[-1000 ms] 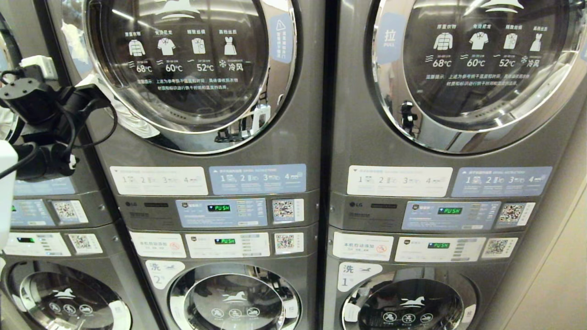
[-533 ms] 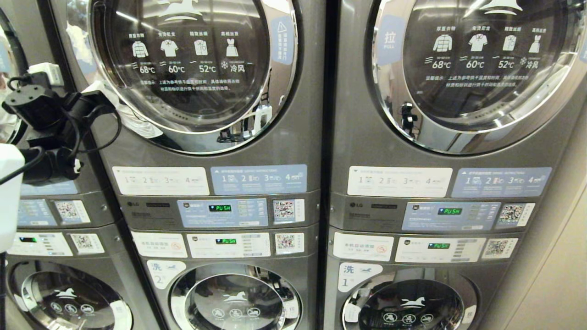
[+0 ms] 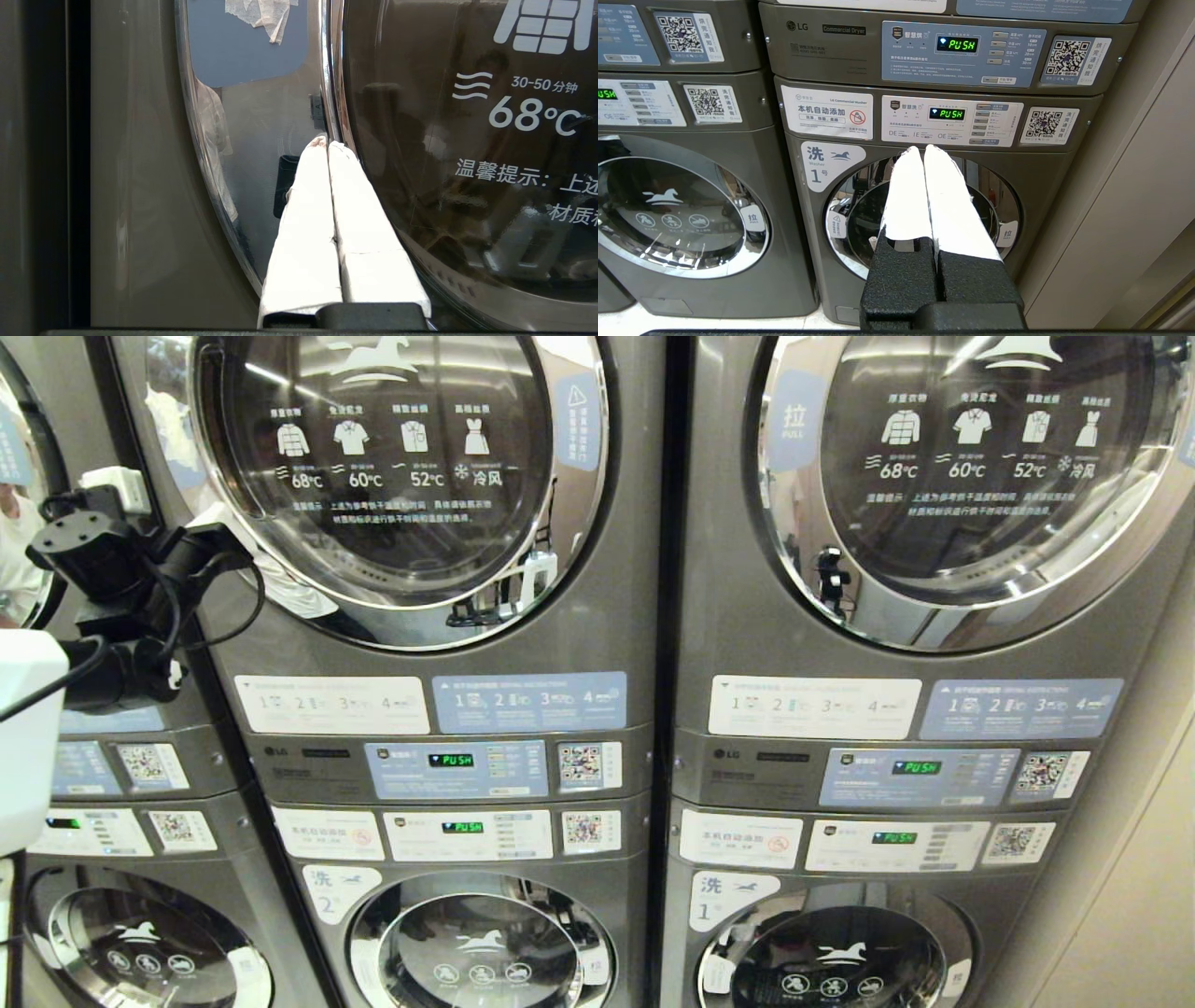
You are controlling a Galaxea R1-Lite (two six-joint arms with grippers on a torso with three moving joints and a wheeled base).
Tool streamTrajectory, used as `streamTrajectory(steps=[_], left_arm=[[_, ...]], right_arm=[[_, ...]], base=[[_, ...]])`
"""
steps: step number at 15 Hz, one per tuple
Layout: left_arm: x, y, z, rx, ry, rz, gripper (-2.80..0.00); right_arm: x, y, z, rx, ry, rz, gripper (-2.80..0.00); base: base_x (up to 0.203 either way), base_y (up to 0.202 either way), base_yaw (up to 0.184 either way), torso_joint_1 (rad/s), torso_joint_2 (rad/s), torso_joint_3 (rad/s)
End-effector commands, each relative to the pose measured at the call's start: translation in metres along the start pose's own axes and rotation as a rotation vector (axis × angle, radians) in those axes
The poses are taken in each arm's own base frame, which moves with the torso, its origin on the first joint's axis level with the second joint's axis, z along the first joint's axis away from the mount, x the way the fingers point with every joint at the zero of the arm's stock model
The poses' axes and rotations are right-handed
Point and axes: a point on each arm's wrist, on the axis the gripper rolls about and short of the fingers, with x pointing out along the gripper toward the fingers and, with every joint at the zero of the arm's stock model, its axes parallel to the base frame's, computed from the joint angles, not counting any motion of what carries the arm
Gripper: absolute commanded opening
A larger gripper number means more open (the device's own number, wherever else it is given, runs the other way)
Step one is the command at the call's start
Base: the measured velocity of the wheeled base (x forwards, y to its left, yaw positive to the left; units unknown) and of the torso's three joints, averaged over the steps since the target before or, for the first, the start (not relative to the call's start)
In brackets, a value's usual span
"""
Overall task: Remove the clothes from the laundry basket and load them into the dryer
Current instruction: Close the dryer
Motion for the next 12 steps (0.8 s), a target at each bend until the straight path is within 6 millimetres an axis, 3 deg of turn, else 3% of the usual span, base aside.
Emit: streamTrajectory(steps=[1, 9, 12], left_arm=[[0.0, 0.002, -0.006, -0.002, 0.01, 0.003, -2.8], [-0.001, 0.005, -0.026, -0.015, 0.061, 0.039, -2.8], [0.0, 0.003, -0.008, 0.012, 0.002, 0.037, -2.8]], right_arm=[[0.0, 0.0, 0.0, 0.0, 0.0, 0.0, -2.8], [0.002, 0.0, 0.0, 0.0, -0.032, 0.0, -2.8], [0.001, 0.0, 0.001, -0.001, -0.034, 0.001, -2.8]], base=[[0.0, 0.0, 0.0, 0.0, 0.0, 0.0], [0.0, 0.0, 0.0, 0.0, 0.0, 0.0], [0.0, 0.0, 0.0, 0.0, 0.0, 0.0]])
